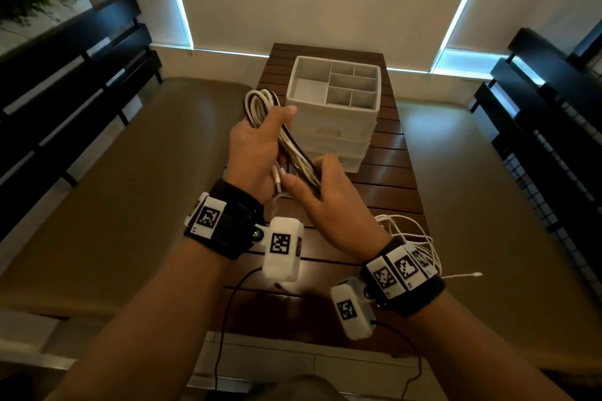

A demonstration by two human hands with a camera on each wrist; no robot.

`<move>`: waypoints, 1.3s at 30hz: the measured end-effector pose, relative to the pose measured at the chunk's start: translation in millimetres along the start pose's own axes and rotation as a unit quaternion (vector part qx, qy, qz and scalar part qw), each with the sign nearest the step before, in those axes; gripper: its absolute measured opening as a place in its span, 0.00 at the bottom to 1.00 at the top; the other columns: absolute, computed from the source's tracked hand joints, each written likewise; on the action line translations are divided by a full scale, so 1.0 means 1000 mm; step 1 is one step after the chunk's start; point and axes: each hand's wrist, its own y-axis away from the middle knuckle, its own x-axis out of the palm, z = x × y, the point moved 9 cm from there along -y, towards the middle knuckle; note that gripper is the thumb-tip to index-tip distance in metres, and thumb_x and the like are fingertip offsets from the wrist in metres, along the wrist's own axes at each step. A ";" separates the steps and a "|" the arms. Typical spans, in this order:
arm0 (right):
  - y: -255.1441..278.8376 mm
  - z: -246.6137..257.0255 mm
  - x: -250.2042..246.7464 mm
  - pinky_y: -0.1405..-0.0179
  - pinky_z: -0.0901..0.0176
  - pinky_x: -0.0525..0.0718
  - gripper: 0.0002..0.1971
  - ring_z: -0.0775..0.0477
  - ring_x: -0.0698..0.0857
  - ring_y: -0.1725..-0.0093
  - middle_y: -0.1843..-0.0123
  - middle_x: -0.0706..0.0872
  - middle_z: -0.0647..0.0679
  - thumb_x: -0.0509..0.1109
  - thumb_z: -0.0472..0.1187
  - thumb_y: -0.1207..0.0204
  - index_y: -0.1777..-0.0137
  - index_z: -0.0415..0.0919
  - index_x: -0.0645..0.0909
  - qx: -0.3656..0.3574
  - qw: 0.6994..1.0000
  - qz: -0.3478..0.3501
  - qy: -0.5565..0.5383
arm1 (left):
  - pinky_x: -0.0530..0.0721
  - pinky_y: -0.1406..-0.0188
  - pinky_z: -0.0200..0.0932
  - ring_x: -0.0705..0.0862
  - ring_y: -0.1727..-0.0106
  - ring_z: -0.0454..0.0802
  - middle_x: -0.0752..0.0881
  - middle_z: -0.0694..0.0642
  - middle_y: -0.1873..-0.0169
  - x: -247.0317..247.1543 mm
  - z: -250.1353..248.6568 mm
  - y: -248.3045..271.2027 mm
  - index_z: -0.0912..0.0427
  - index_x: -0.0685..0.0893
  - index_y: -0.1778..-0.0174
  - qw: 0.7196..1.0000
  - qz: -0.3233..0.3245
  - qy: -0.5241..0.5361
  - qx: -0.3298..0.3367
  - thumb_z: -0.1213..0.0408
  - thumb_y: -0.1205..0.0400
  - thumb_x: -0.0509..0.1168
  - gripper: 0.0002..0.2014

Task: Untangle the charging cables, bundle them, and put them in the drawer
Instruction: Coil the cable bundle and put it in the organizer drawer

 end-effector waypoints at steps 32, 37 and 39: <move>-0.060 0.017 -0.049 0.27 0.36 0.83 0.23 0.42 0.90 0.35 0.36 0.92 0.42 0.65 0.57 0.13 0.28 0.42 0.82 0.053 0.947 -0.004 -0.317 | 0.80 0.78 0.44 0.71 0.82 0.48 0.72 0.52 0.80 0.024 0.036 0.010 0.58 0.77 0.63 0.988 0.114 -0.104 -0.009 0.66 0.12 0.71 0.14; -0.070 0.025 -0.030 0.48 0.46 0.91 0.25 0.39 0.92 0.52 0.50 0.94 0.35 0.66 0.54 0.12 0.41 0.28 0.88 0.092 0.937 -0.033 -0.336 | 0.77 0.76 0.43 0.77 0.78 0.48 0.80 0.53 0.80 0.023 0.042 0.004 0.59 0.80 0.69 0.970 0.109 -0.214 0.028 0.74 0.15 0.69 0.15; -0.070 0.029 -0.026 0.51 0.46 0.90 0.25 0.37 0.90 0.56 0.55 0.91 0.33 0.66 0.51 0.11 0.42 0.23 0.87 0.087 0.930 -0.031 -0.355 | 0.78 0.73 0.38 0.81 0.75 0.40 0.84 0.47 0.78 0.022 0.041 0.003 0.54 0.82 0.71 0.956 0.104 -0.270 0.054 0.76 0.17 0.71 0.18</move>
